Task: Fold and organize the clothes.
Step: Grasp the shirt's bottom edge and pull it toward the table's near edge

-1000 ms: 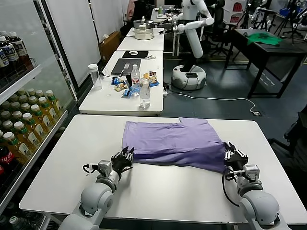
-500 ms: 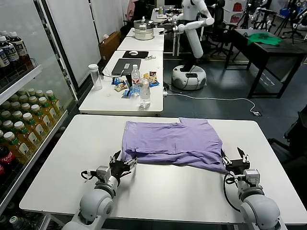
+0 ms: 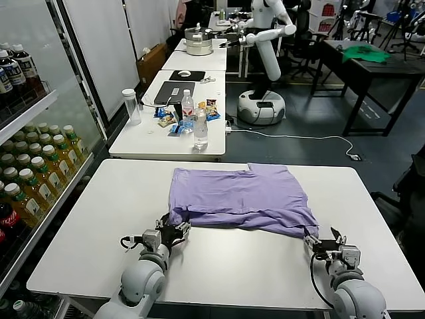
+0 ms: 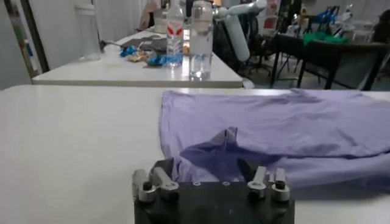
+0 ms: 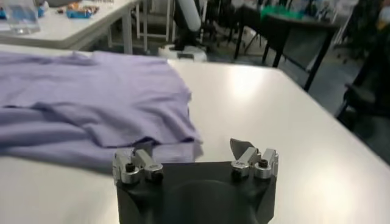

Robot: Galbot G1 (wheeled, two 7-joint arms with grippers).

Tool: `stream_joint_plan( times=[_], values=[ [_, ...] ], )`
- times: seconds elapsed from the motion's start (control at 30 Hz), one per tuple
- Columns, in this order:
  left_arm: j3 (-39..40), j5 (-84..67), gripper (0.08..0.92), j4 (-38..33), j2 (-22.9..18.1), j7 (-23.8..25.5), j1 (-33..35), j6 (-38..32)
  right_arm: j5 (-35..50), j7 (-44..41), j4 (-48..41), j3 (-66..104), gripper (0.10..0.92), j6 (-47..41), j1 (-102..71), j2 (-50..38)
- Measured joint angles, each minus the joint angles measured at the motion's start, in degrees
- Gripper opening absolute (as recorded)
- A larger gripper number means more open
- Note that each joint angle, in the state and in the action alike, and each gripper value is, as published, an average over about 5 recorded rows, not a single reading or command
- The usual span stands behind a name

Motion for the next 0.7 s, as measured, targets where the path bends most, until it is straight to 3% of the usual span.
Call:
stream_joint_plan(
  times=[0.53,0.7],
  values=[
    [0.38,-1.74,0.151,1.33,0.40,-0.55,-0.60,0.71,1.99,-1.39,-1.48,-0.71,0.183,0.62,0.39,-1.76],
    [0.23,-1.98,0.099,1.82,1.04,0.10,-0.37,0.07,2.12,-1.79,-1.29,-0.50,0.117,0.65,0.07,-2.73]
  ],
)
